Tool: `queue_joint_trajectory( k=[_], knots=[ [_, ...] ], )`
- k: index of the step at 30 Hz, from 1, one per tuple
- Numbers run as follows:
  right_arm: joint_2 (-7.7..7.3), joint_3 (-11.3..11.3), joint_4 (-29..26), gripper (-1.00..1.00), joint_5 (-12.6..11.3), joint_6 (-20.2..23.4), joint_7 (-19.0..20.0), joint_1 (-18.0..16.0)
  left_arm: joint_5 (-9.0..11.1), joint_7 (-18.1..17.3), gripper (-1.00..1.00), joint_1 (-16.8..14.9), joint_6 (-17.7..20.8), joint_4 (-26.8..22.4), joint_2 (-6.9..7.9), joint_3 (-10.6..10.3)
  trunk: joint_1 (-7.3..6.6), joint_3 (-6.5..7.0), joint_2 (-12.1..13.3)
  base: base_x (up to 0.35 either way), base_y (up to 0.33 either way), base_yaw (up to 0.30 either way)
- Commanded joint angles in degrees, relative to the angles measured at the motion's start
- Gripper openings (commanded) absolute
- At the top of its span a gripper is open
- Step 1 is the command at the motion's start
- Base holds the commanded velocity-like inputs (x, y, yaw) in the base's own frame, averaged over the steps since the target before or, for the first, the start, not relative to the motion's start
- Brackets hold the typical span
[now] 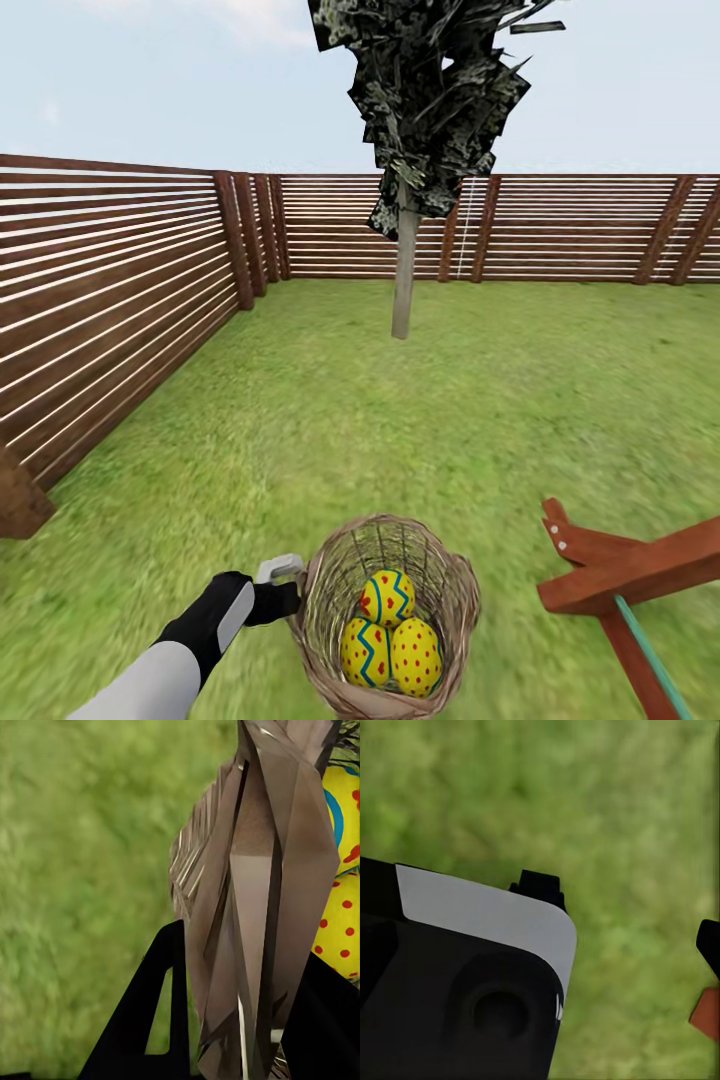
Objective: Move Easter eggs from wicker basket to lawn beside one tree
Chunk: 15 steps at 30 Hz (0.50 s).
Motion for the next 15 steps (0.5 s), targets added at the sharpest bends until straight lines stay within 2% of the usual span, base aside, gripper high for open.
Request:
queue_joint_trajectory(
  k=[1,15],
  knots=[
    [-0.04,-0.49,0.22,1.00,0.41,-0.38,0.11,-0.09,0.74,-0.06,-1.00,-0.03,0.40,-0.10,-0.04,0.35,0.03,-0.05,-0.03,0.319,0.000,0.000],
    [-0.04,-0.49,0.22,1.00,0.43,-0.38,0.10,-0.09,0.74,0.00,-1.00,-0.03,0.40,-0.10,-0.04,0.35,0.03,-0.05,-0.03,0.319,0.000,0.000]
  ],
)
